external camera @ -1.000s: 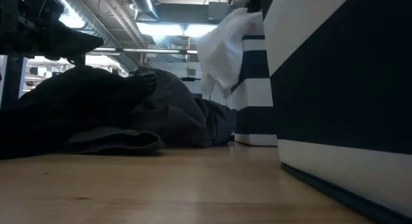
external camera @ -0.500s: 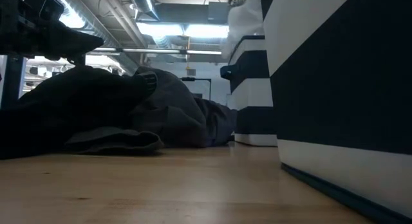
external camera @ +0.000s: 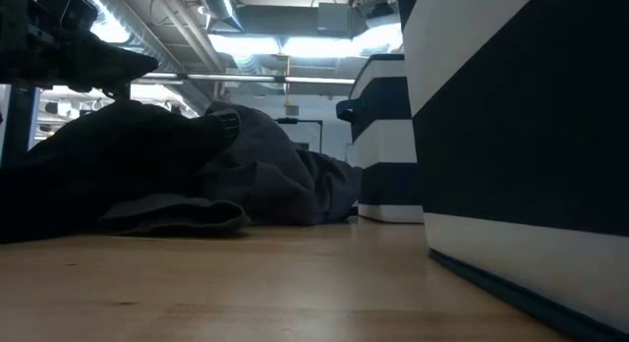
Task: Sort clothes
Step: Put the white long sleeve polo into the top blue laundry organizer
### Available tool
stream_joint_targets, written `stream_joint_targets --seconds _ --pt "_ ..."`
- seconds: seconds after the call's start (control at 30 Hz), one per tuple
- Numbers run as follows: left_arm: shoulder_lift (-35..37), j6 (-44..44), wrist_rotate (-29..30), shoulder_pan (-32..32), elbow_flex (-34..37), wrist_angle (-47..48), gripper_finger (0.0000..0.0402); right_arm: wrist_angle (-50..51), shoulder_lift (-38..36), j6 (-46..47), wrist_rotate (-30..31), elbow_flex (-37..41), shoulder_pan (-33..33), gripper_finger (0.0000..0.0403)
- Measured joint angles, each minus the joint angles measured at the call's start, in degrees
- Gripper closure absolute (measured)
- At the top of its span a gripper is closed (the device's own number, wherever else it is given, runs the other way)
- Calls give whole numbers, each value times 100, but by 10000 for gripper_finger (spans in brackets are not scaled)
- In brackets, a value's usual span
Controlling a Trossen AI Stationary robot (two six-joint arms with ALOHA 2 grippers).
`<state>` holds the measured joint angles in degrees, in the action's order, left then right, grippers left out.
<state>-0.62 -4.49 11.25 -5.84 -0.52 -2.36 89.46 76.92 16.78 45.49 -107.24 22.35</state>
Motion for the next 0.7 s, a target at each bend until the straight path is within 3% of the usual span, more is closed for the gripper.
stream_joint_targets --seconds 0.3,0.7 --pt "0 0 0 2 1 -10 402 -19 227 272 -607 2 342 365" --pt "0 0 0 1 -1 -47 402 -127 1128 402 -933 7 407 365"
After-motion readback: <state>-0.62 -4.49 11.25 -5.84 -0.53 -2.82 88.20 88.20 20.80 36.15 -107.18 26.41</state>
